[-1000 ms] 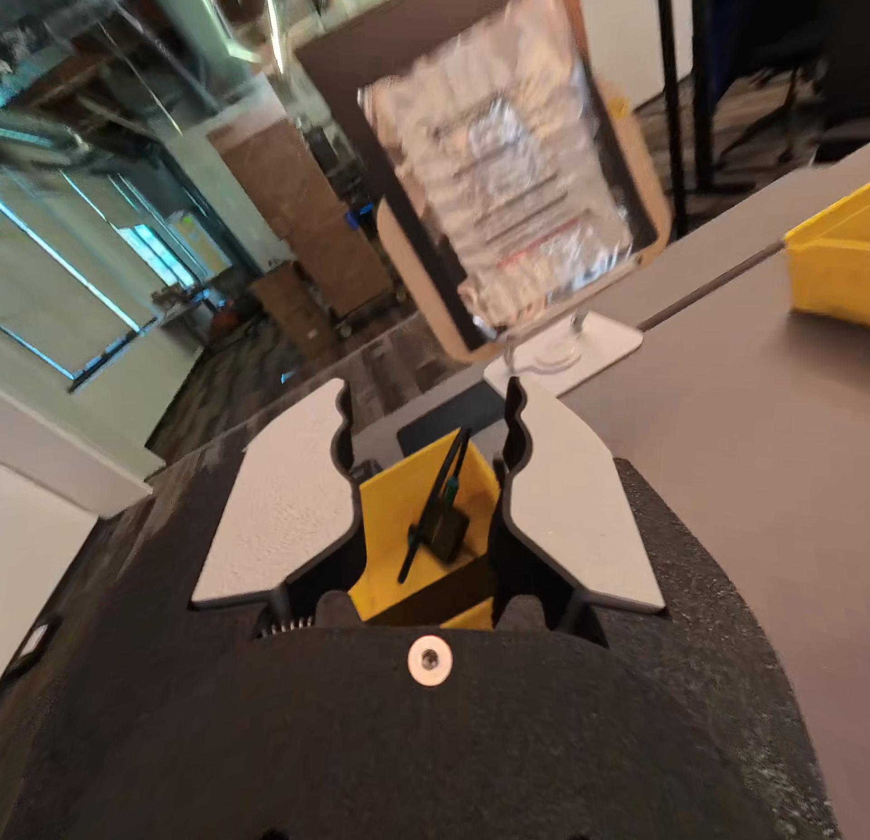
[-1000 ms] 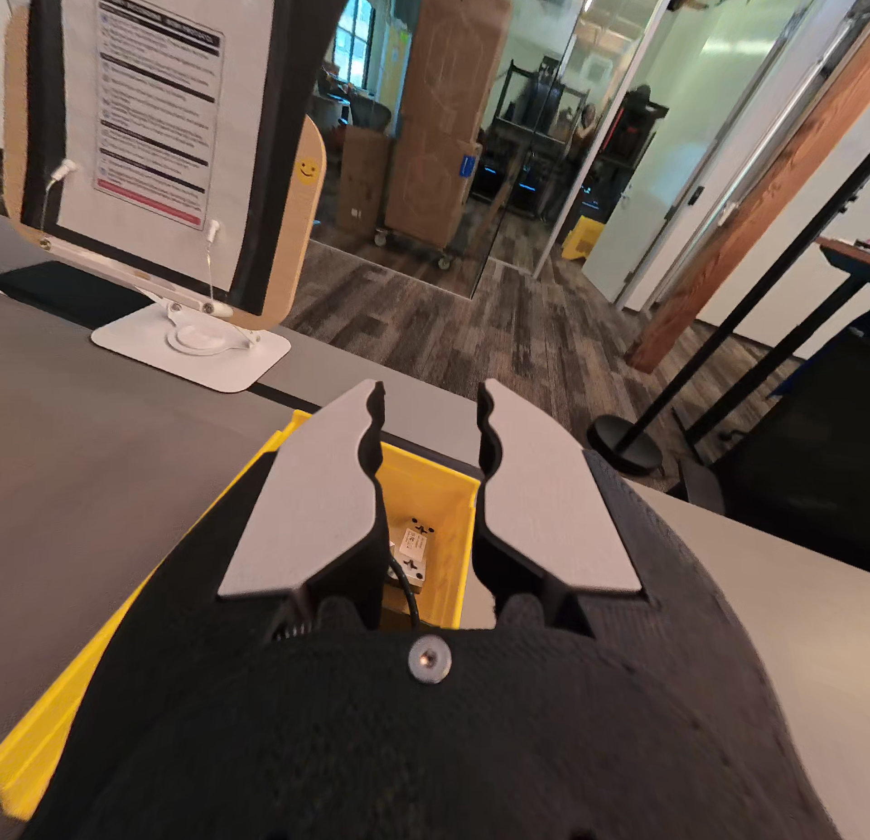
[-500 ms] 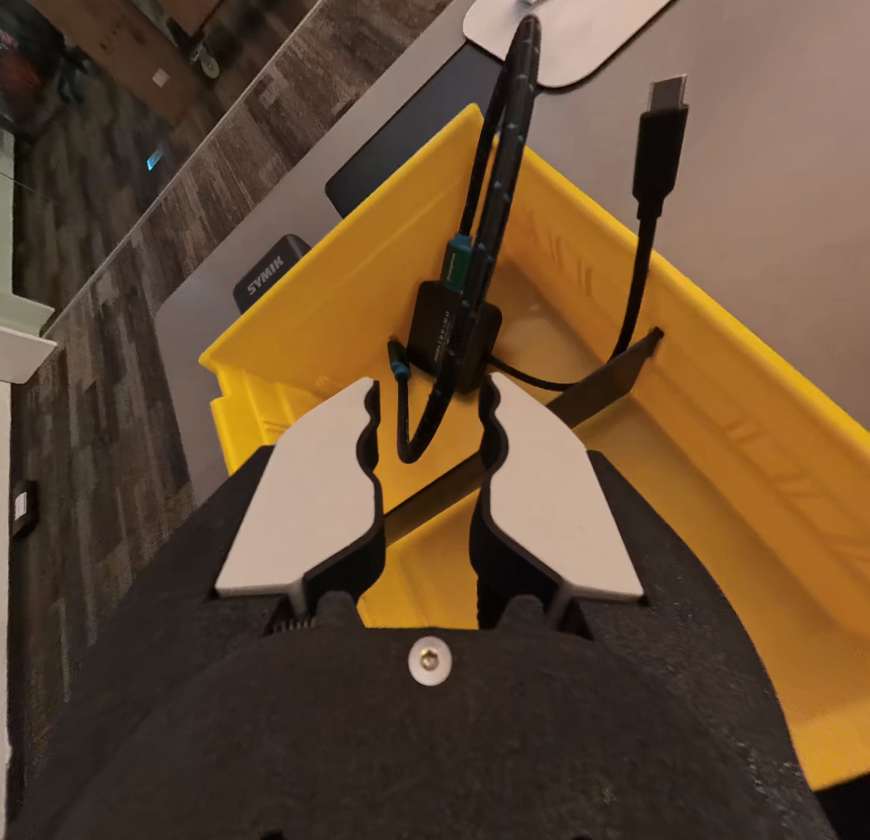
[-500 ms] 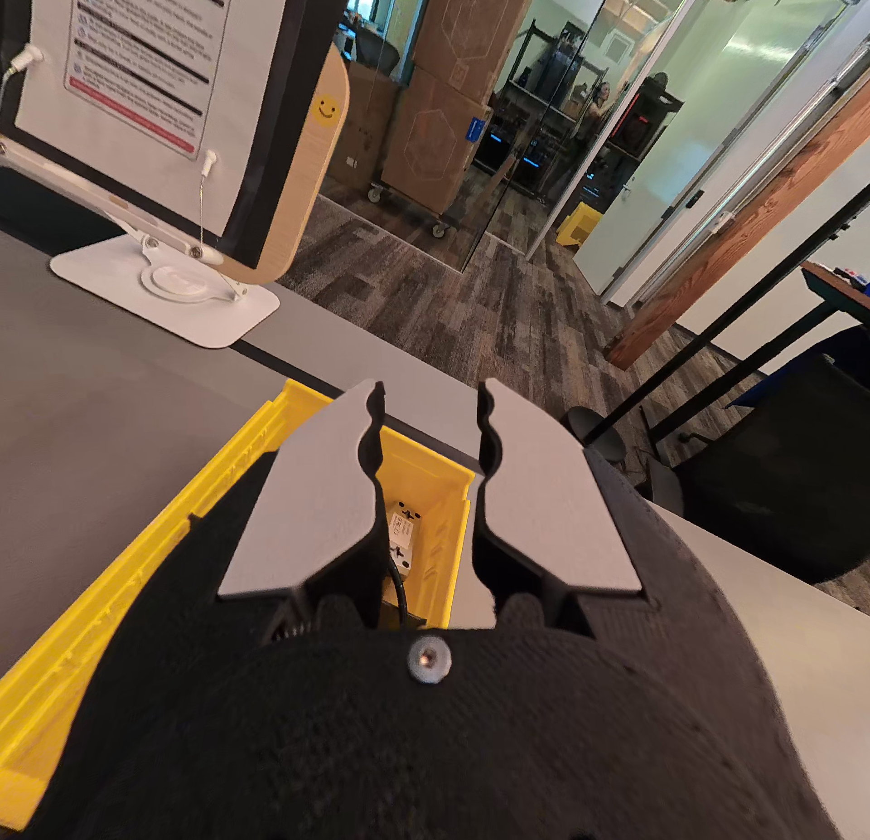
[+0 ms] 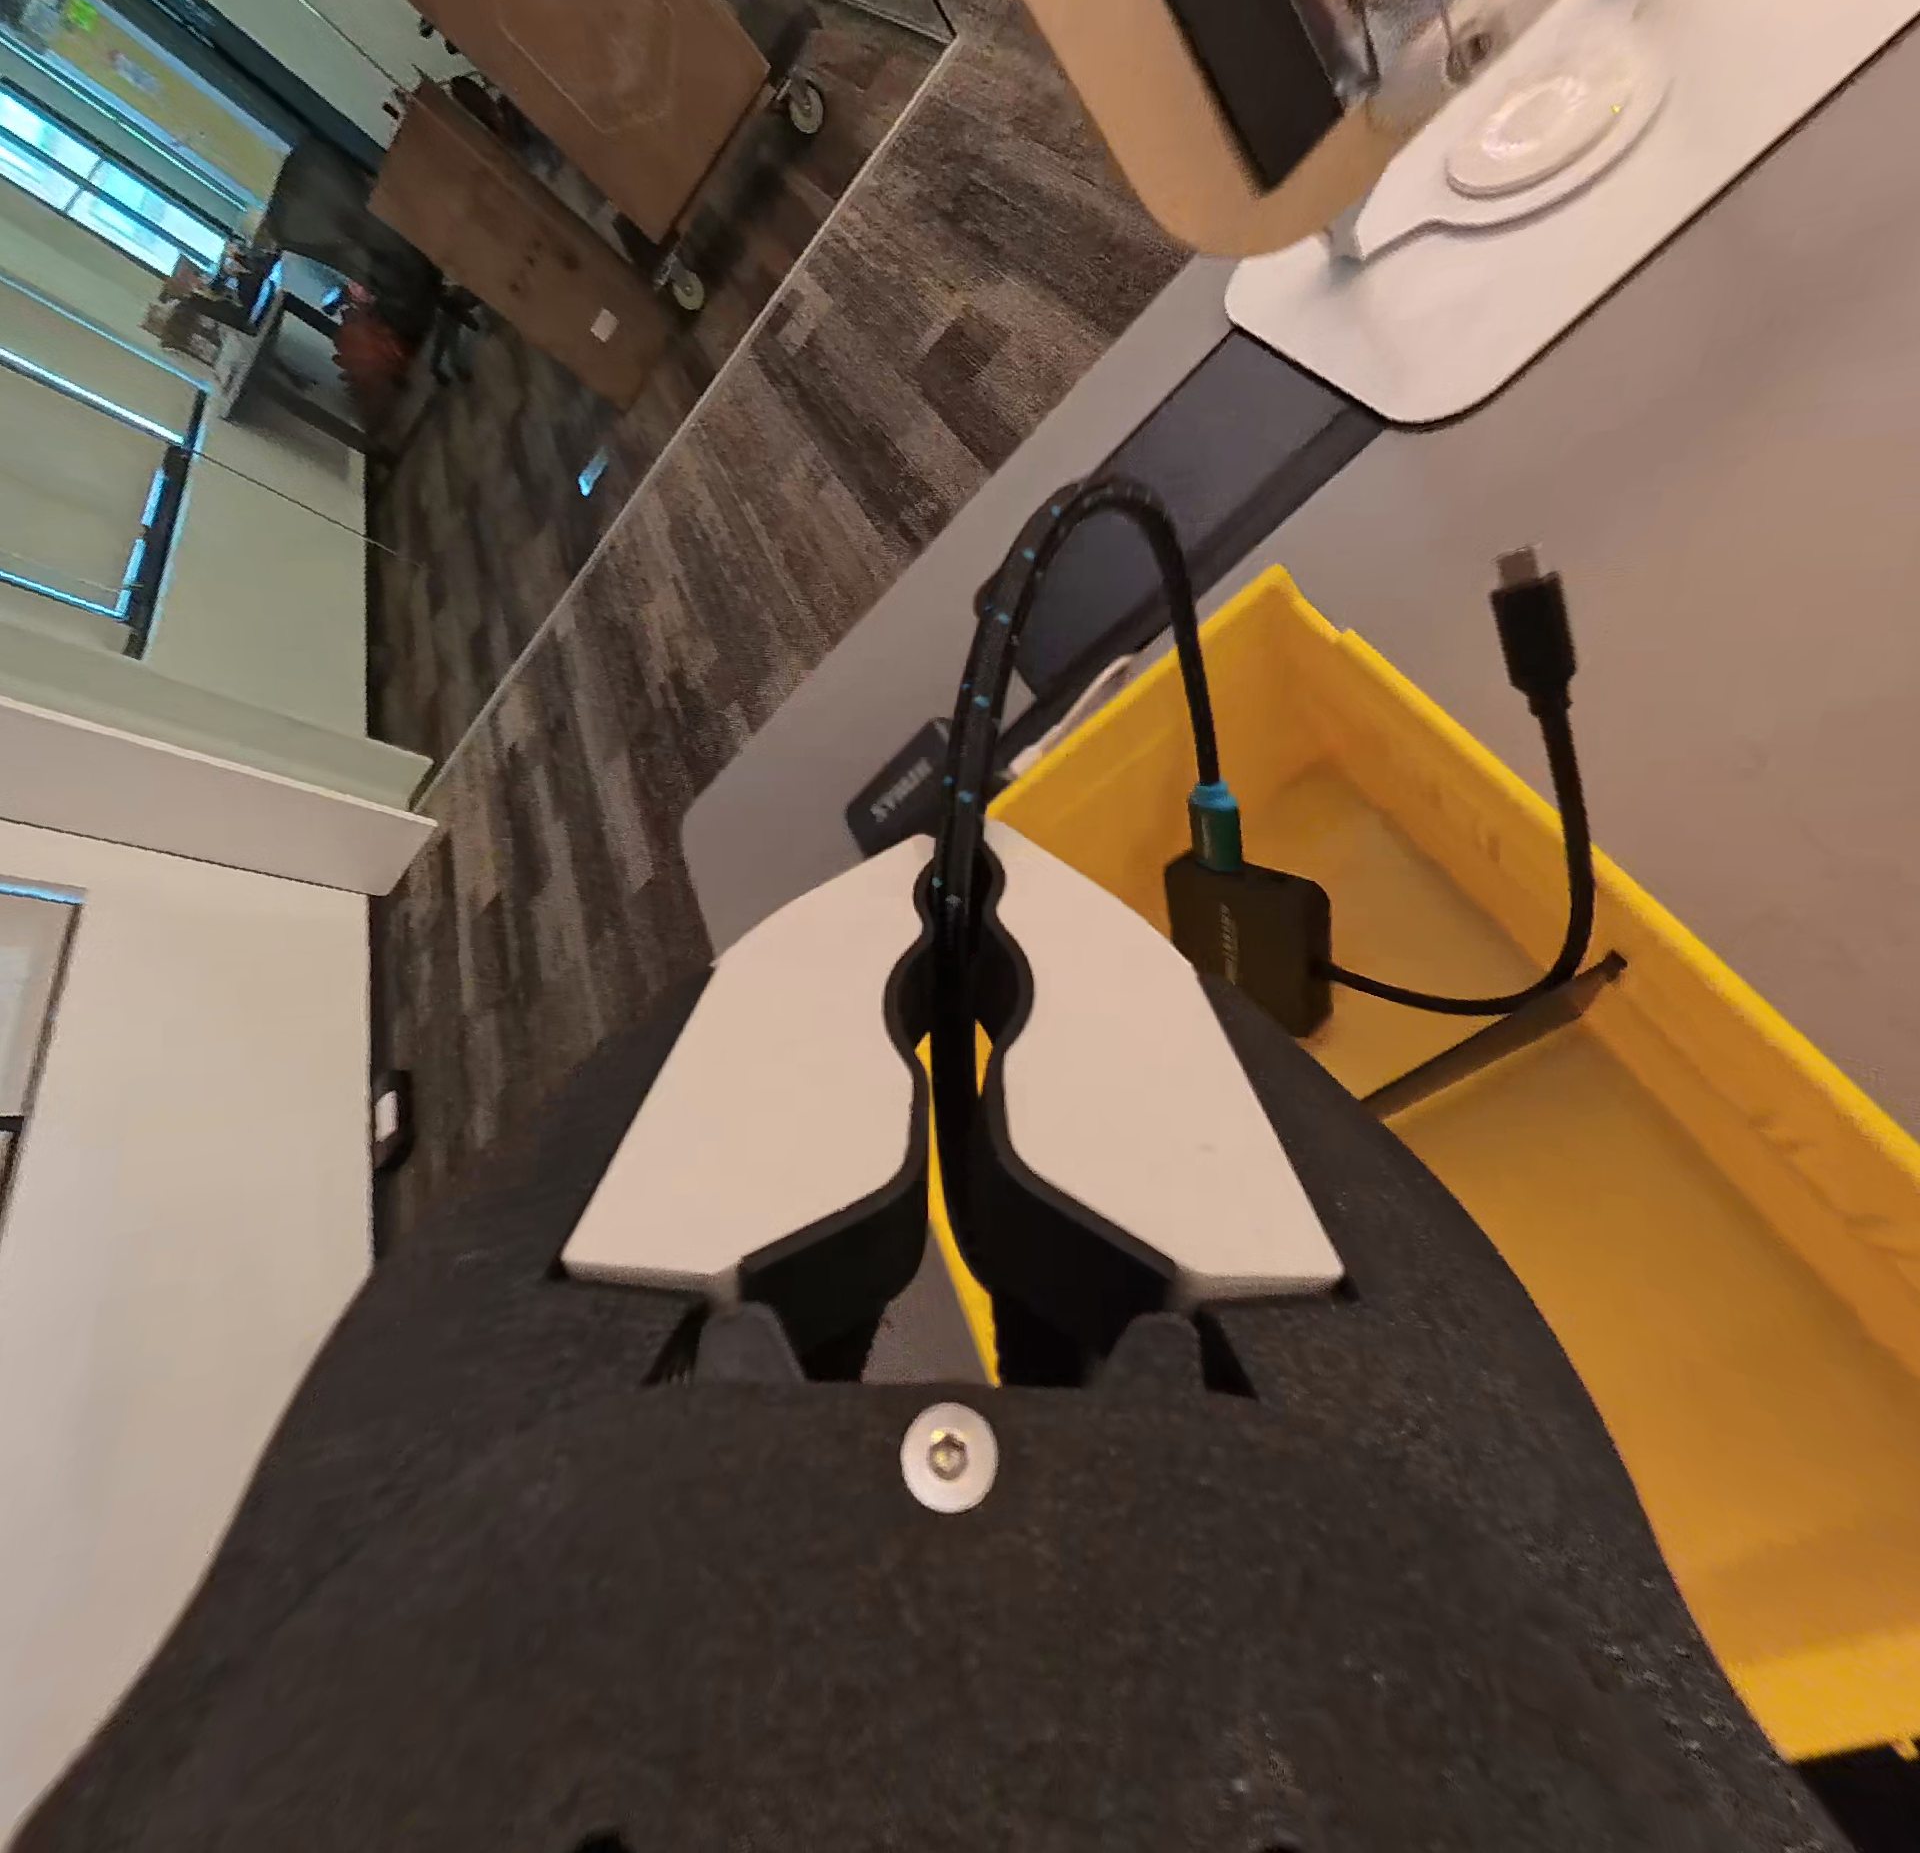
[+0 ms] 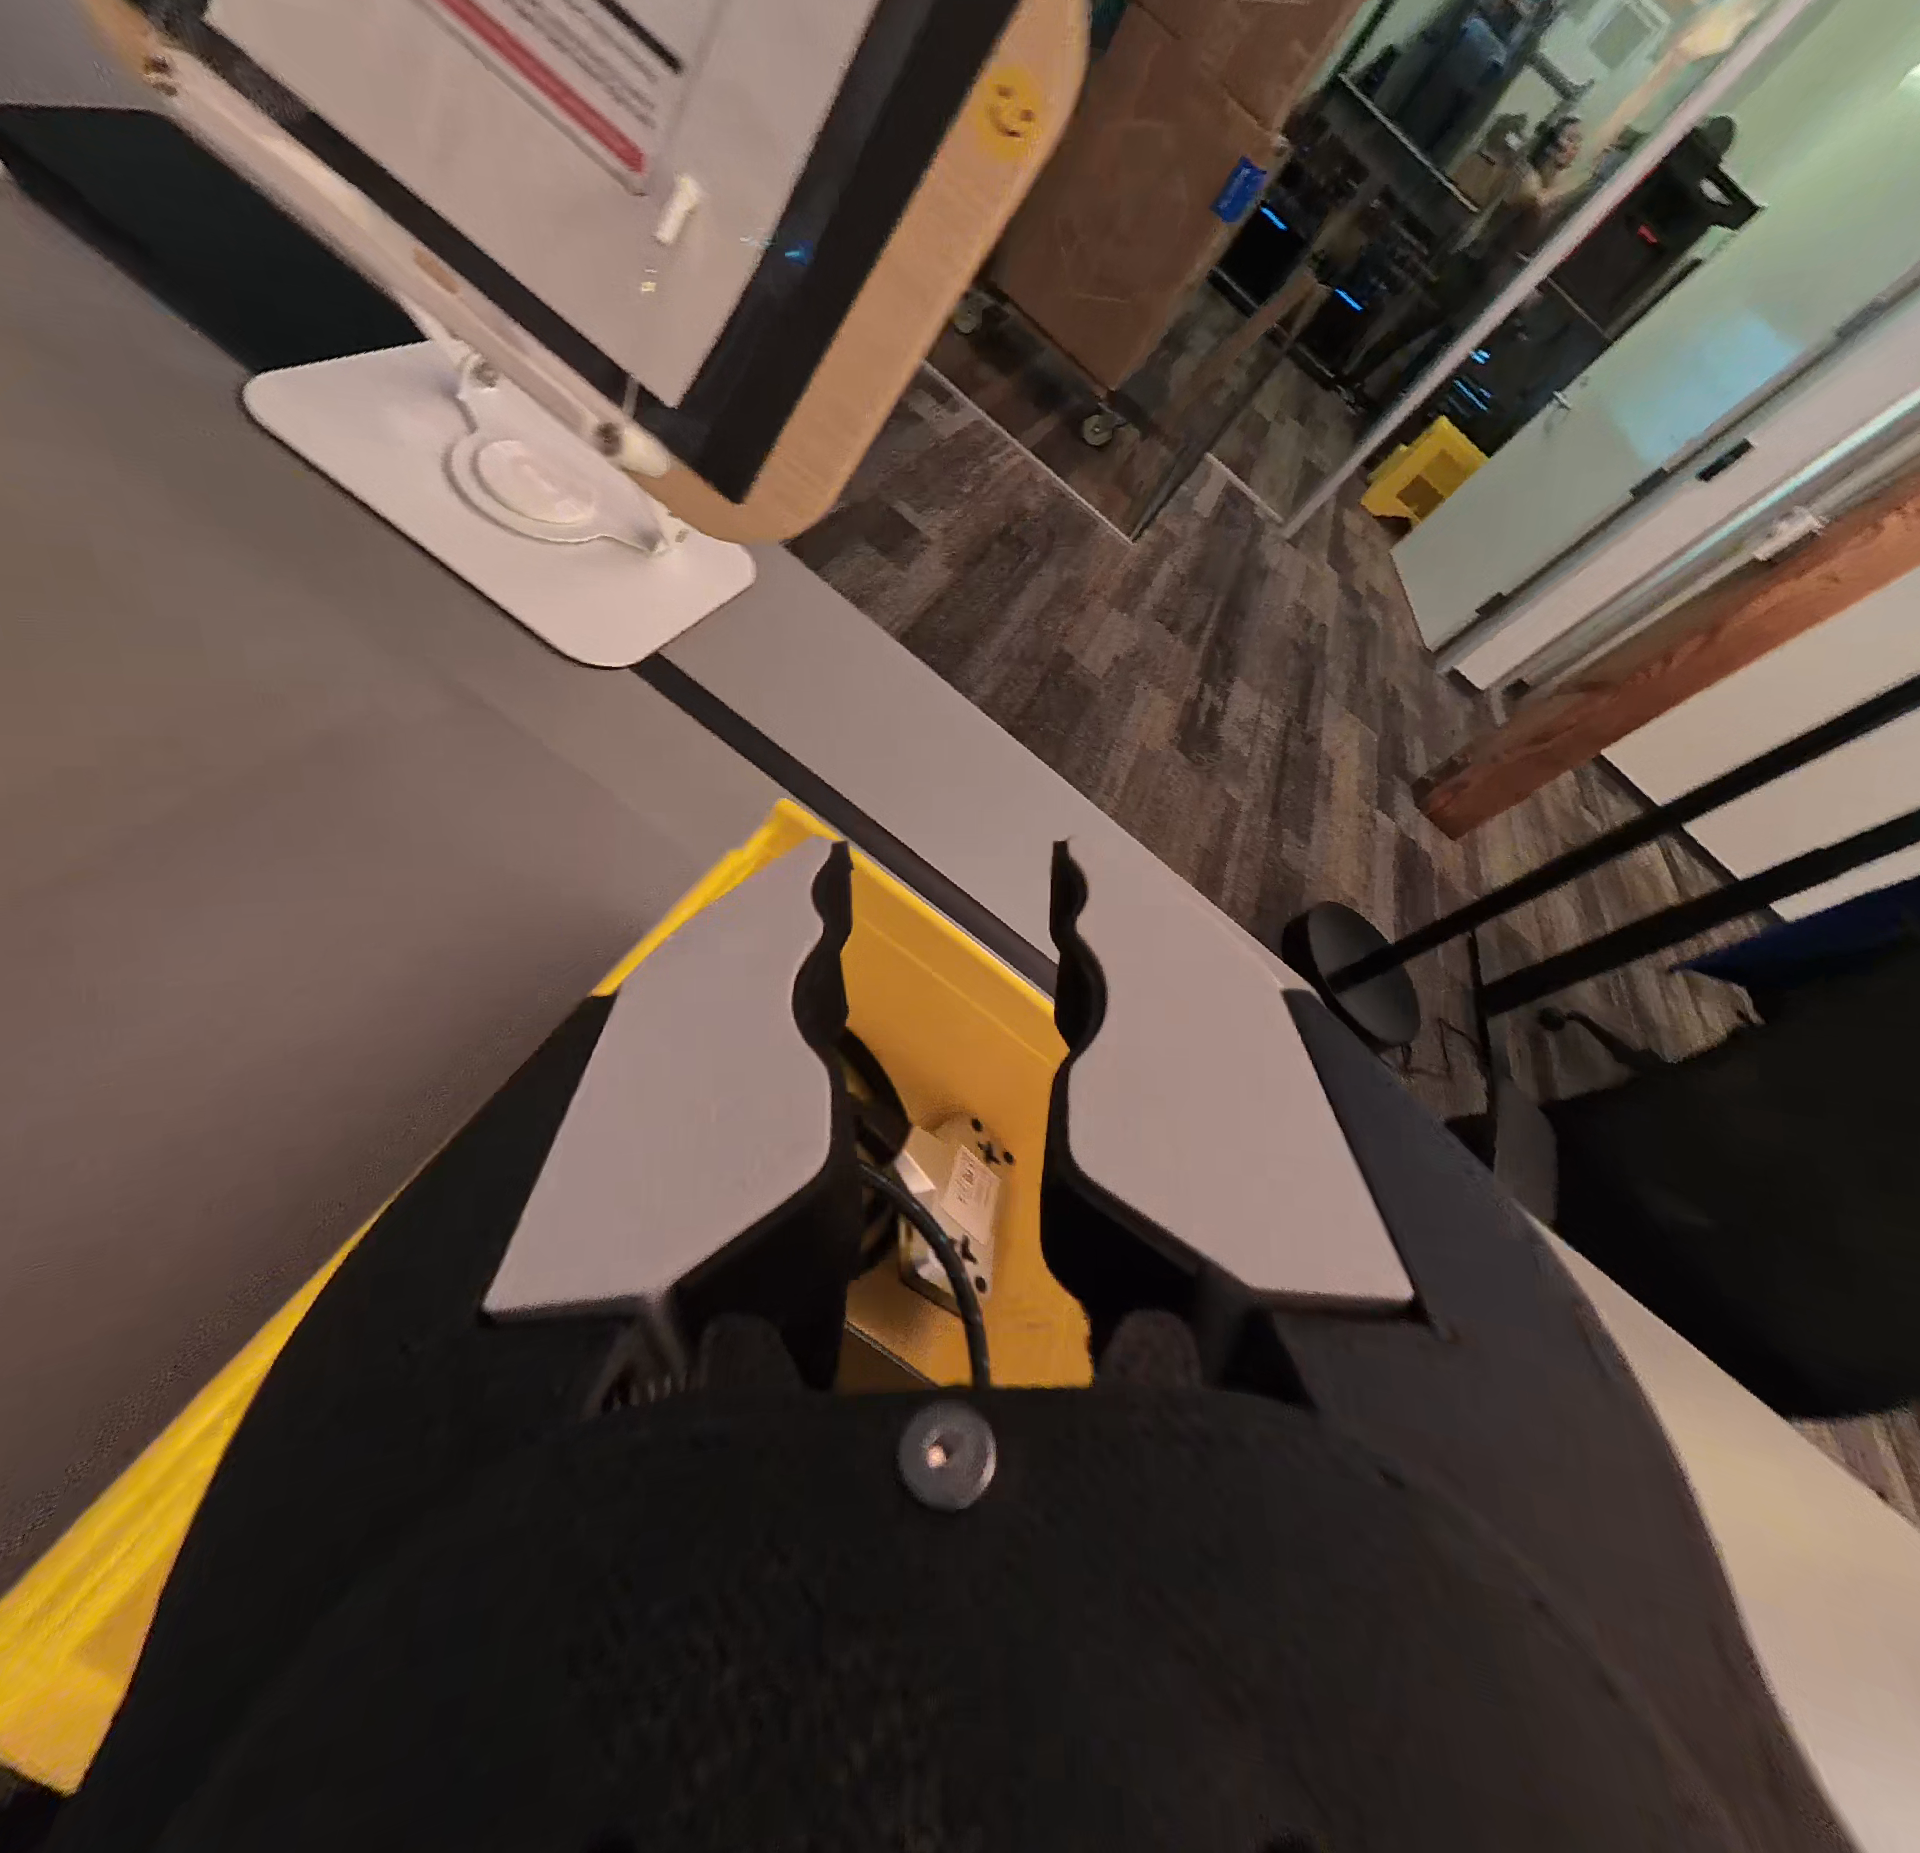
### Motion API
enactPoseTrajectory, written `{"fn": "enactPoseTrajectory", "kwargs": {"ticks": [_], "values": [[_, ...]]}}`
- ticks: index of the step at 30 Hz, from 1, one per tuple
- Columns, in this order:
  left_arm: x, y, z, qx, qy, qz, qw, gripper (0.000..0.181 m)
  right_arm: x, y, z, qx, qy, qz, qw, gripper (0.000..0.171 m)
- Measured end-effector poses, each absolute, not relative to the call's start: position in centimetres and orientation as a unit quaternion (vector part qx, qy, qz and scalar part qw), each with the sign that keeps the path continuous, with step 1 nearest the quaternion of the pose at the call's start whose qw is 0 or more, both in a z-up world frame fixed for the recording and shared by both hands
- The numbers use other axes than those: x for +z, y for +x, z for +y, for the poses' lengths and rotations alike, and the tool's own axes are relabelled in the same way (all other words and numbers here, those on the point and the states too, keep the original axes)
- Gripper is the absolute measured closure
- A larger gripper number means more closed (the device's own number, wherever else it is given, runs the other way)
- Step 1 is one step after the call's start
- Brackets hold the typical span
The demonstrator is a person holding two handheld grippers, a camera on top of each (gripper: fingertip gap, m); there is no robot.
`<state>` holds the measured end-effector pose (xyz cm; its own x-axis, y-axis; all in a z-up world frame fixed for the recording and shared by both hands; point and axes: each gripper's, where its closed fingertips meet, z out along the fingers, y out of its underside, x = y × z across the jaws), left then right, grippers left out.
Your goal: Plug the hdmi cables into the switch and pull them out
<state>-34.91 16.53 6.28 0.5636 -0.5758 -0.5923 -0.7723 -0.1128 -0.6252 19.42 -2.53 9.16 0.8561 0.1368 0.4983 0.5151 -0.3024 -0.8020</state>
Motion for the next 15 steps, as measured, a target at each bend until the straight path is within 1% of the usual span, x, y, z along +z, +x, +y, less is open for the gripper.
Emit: {"fn": "enactPoseTrajectory", "kwargs": {"ticks": [3, 9, 11, 15], "values": [[9.6, -34.5, 16.2, 0.136, -0.724, 0.469, 0.487, 0.180, 7.9, 16.3, -1.3, -0.162, -0.789, -0.249, 0.537, 0.133], [17.8, -32.0, 13.3, 0.160, -0.675, 0.486, 0.532, 0.180, 5.3, 8.0, 0.4, -0.099, -0.774, -0.343, 0.524, 0.133], [20.4, -30.3, 11.5, 0.149, -0.650, 0.499, 0.554, 0.180, 5.0, 4.2, 0.6, -0.042, -0.753, -0.368, 0.543, 0.133], [24.4, -25.4, 6.7, 0.096, -0.592, 0.535, 0.595, 0.181, 5.3, -4.3, -1.2, 0.143, -0.689, -0.413, 0.578, 0.131]]}}
